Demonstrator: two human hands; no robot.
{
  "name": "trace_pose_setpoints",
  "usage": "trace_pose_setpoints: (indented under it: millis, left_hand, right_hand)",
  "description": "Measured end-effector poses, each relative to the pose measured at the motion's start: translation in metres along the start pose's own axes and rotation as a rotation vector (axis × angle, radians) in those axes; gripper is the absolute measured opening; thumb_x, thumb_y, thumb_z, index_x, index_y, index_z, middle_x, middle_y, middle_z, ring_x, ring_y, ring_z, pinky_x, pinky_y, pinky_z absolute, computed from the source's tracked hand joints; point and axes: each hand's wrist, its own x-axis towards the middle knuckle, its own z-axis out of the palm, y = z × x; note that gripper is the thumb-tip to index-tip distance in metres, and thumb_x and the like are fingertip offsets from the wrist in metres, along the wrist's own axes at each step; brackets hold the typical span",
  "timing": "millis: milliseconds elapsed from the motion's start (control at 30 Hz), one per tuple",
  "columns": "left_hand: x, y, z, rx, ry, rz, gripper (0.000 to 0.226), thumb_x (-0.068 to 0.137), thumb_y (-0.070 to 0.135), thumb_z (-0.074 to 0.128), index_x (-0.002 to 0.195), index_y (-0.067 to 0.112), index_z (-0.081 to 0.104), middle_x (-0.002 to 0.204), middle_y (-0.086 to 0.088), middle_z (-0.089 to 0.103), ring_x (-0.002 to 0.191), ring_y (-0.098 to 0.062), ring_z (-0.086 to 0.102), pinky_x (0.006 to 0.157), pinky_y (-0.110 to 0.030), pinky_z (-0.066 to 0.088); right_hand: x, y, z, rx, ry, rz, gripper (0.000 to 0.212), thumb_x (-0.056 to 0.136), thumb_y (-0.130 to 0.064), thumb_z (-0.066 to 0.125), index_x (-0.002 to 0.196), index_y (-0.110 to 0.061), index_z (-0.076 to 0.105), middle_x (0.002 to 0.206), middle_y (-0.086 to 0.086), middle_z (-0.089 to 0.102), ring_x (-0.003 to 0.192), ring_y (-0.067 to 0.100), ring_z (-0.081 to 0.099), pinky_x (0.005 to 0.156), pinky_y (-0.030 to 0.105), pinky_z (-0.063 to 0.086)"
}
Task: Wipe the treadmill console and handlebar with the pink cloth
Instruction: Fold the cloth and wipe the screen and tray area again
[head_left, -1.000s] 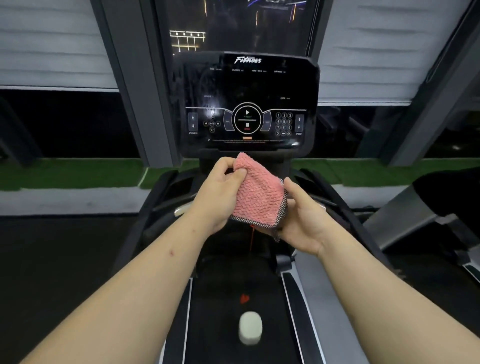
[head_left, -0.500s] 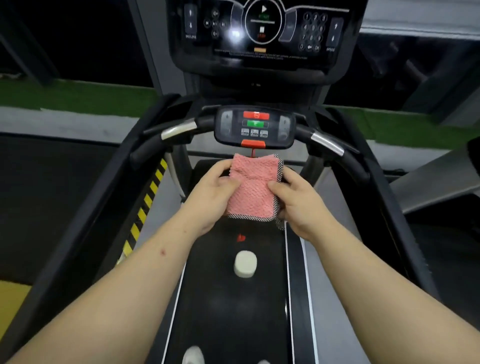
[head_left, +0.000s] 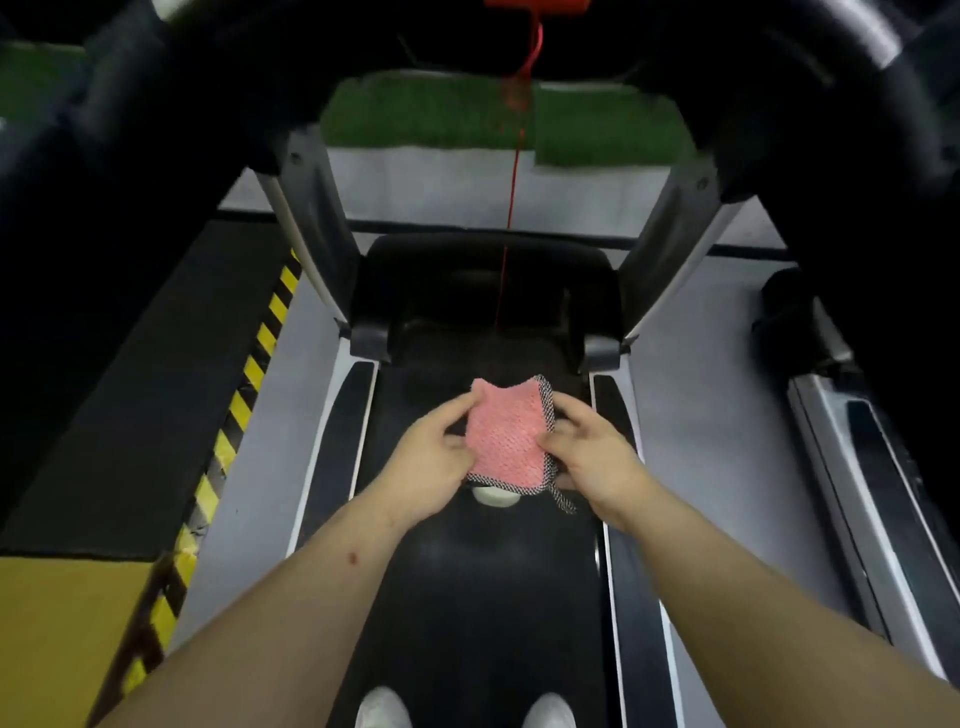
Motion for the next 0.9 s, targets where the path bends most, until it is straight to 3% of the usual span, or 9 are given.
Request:
trace_pose_setpoints:
  millis: [33, 100, 167, 233, 500, 600, 700, 767, 900]
  left_hand:
    - [0.013, -0.02, 0.004, 0.006, 0.004, -0.013, 0.071, 0.094, -0.015, 0.048, 0.153, 0.025, 0.048, 0.062, 0.009, 0.063, 0.046, 0.0, 0.045, 0.048, -0.014, 0.037]
    - [0.04, -0.059, 0.013, 0.028, 0.002, -0.019, 0.071, 0.093, -0.019, 0.048, 0.154, 0.018, 0.047, 0.077, -0.005, 0.063, 0.044, 0.002, 0.046, 0.048, -0.011, 0.037]
    - [0.068, -0.094, 0.02, 0.051, 0.001, -0.018, 0.072, 0.091, -0.021, 0.049, 0.154, 0.014, 0.047, 0.112, -0.033, 0.061, 0.045, 0.004, 0.05, 0.049, -0.009, 0.039]
    - [0.097, -0.13, 0.027, 0.064, -0.004, 0.001, 0.074, 0.089, -0.021, 0.051, 0.154, 0.014, 0.047, 0.138, -0.04, 0.05, 0.048, 0.006, 0.054, 0.053, -0.008, 0.041]
    - [0.197, -0.281, 0.053, 0.199, -0.024, -0.008, 0.081, 0.084, -0.014, 0.058, 0.156, 0.021, 0.045, 0.147, -0.008, 0.054, 0.06, 0.0, 0.061, 0.059, -0.014, 0.047]
    - [0.218, -0.317, 0.067, 0.233, -0.02, -0.004, 0.081, 0.083, -0.01, 0.061, 0.155, 0.025, 0.047, 0.151, 0.004, 0.048, 0.075, -0.006, 0.068, 0.075, -0.025, 0.058]
    - [0.237, -0.342, 0.079, 0.267, -0.02, 0.002, 0.082, 0.082, -0.008, 0.061, 0.155, 0.027, 0.047, 0.151, 0.016, 0.043, 0.09, -0.013, 0.069, 0.091, -0.039, 0.059]
    - [0.25, -0.355, 0.085, 0.292, -0.02, 0.013, 0.082, 0.082, -0.008, 0.061, 0.155, 0.028, 0.047, 0.151, 0.018, 0.042, 0.102, -0.017, 0.068, 0.093, -0.037, 0.059]
    - [0.272, -0.373, 0.09, 0.369, -0.007, 0.027, 0.08, 0.086, -0.006, 0.062, 0.156, 0.029, 0.045, 0.153, 0.018, 0.039, 0.113, -0.021, 0.065, 0.094, -0.028, 0.055]
  right_hand:
    - [0.015, 0.021, 0.0, -0.004, 0.012, 0.01, 0.048, 0.101, 0.0, 0.054, 0.133, -0.036, 0.061, 0.11, 0.002, 0.077, 0.097, 0.024, 0.074, 0.076, 0.044, 0.057]
    - [0.044, 0.06, -0.001, -0.018, 0.039, 0.022, 0.049, 0.101, 0.001, 0.053, 0.133, -0.035, 0.061, 0.111, 0.002, 0.077, 0.1, 0.026, 0.074, 0.077, 0.044, 0.056]
    - [0.073, 0.095, -0.001, -0.035, 0.057, 0.034, 0.049, 0.101, 0.001, 0.053, 0.134, -0.035, 0.06, 0.11, 0.0, 0.077, 0.098, 0.024, 0.075, 0.071, 0.04, 0.055]
    - [0.102, 0.129, -0.002, -0.059, 0.069, 0.034, 0.05, 0.1, 0.001, 0.053, 0.133, -0.036, 0.059, 0.109, -0.002, 0.077, 0.088, 0.019, 0.074, 0.064, 0.036, 0.053]
    - [0.195, 0.26, -0.012, -0.11, 0.114, 0.078, 0.047, 0.098, 0.001, 0.055, 0.123, -0.037, 0.064, 0.089, -0.001, 0.073, 0.064, 0.013, 0.059, 0.048, 0.026, 0.04]
    - [0.221, 0.295, -0.016, -0.14, 0.144, 0.103, 0.047, 0.096, 0.004, 0.056, 0.123, -0.034, 0.064, 0.088, 0.005, 0.07, 0.054, 0.005, 0.058, 0.044, 0.018, 0.041]
    - [0.244, 0.323, -0.022, -0.223, 0.163, 0.119, 0.047, 0.094, 0.0, 0.059, 0.123, -0.037, 0.064, 0.092, 0.008, 0.071, 0.061, 0.007, 0.061, 0.049, 0.018, 0.043]
    - [0.258, 0.335, -0.026, -0.26, 0.179, 0.118, 0.046, 0.094, 0.0, 0.058, 0.119, -0.038, 0.063, 0.096, 0.011, 0.072, 0.069, 0.012, 0.063, 0.054, 0.023, 0.047]
    - [0.28, 0.354, -0.031, -0.333, 0.224, 0.095, 0.046, 0.094, -0.003, 0.059, 0.121, -0.04, 0.059, 0.09, 0.0, 0.07, 0.076, 0.014, 0.064, 0.068, 0.029, 0.053]
